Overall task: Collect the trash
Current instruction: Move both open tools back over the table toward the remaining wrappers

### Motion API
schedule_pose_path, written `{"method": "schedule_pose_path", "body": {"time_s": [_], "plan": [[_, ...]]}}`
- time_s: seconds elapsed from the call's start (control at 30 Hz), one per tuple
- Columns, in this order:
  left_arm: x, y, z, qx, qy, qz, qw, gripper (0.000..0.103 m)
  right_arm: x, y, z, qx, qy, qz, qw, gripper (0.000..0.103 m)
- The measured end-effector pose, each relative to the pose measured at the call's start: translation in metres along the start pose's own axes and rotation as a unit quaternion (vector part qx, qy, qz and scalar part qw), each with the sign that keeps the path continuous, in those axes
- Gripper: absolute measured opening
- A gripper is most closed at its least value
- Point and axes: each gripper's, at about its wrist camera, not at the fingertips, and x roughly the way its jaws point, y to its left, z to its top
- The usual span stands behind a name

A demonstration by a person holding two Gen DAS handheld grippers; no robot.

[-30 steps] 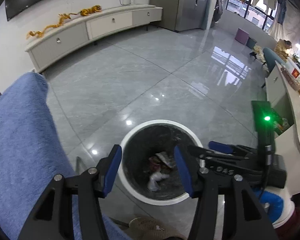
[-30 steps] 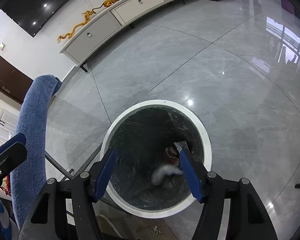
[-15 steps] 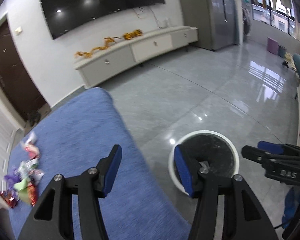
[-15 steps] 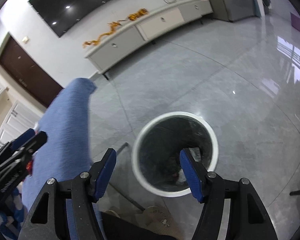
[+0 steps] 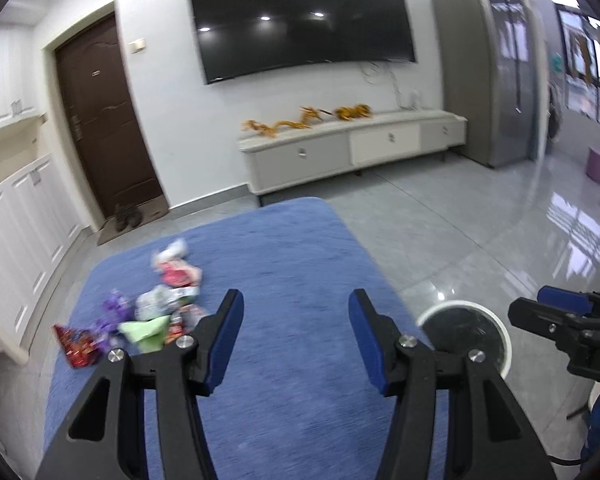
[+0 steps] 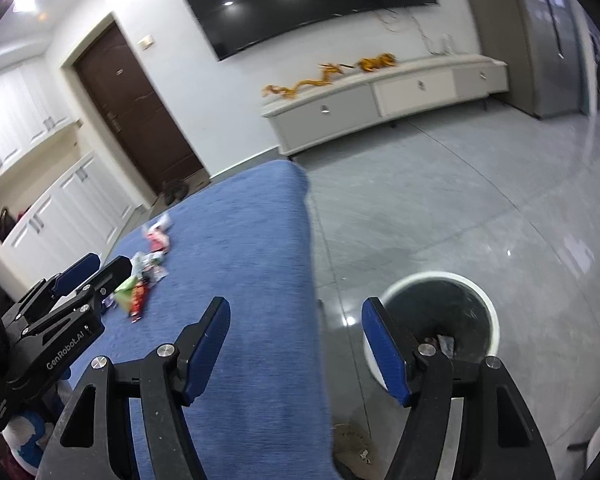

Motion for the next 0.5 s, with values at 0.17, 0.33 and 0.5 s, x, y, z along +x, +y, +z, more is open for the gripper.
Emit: {"method": "schedule_pose_path", "body": {"time_s": [0.17, 0.33, 0.5], "plan": [[-0.017, 0.044, -0.01, -0.036, -0.017, 0.027, 0.9988, 0.053, 0.005, 0.043, -0.001, -0.042, 0.004, 0.006, 0.999, 0.067], [-0.03, 0.09, -0.026, -0.072, -0.025, 0.047, 0.9959, 0.053, 0.012, 0.082, -0.001, -0.076, 0.006, 0.013, 0.997, 0.068], [-0.038, 0.132, -0.044, -0.102, -0.032, 0.069, 0.9919, 0.053, 0.019, 0.12, 0.0, -0.104, 0.004, 0.023, 0.994, 0.068]]}}
